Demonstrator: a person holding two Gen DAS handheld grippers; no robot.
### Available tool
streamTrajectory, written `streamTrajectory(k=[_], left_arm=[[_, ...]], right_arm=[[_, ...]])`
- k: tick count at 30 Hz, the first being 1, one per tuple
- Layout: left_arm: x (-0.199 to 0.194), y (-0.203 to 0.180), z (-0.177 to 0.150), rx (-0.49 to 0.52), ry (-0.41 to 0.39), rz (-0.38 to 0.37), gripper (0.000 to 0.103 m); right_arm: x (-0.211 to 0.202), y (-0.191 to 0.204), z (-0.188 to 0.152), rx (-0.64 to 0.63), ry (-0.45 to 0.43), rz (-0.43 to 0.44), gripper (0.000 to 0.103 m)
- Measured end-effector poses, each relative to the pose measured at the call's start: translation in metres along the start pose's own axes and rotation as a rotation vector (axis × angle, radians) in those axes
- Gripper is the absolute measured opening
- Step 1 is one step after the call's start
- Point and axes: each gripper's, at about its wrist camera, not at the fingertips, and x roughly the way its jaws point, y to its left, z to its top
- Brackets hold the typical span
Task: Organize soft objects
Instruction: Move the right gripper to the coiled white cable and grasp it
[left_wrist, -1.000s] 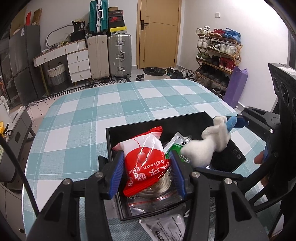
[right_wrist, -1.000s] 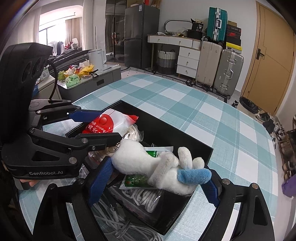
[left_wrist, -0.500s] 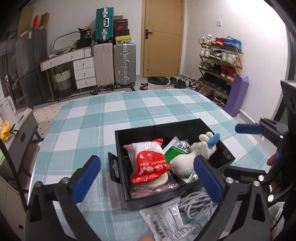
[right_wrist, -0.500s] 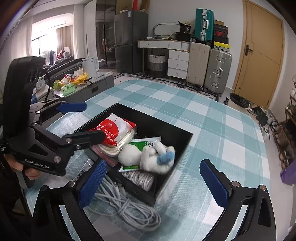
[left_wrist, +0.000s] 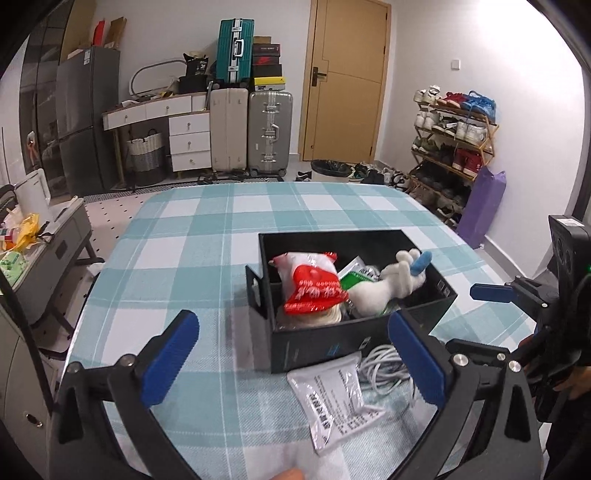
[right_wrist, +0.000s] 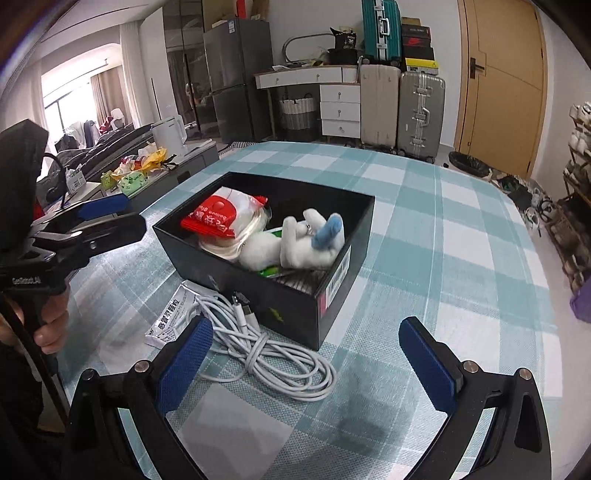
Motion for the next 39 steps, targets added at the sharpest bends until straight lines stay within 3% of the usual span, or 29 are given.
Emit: streamTrajectory(k=[19,39], left_arm=[[0.017,-0.007,-0.043,-0.014,0.094,-0.001,0.103],[0.025,-0.003,-0.046,-0.037,0.127,-0.010,0.103]], right_arm=[[0.010,0.002,-0.009,-0.003,0.053,-0.014,0.102],[0.033,0.009,-0.018,0.019,0.121,0.021,0.102]])
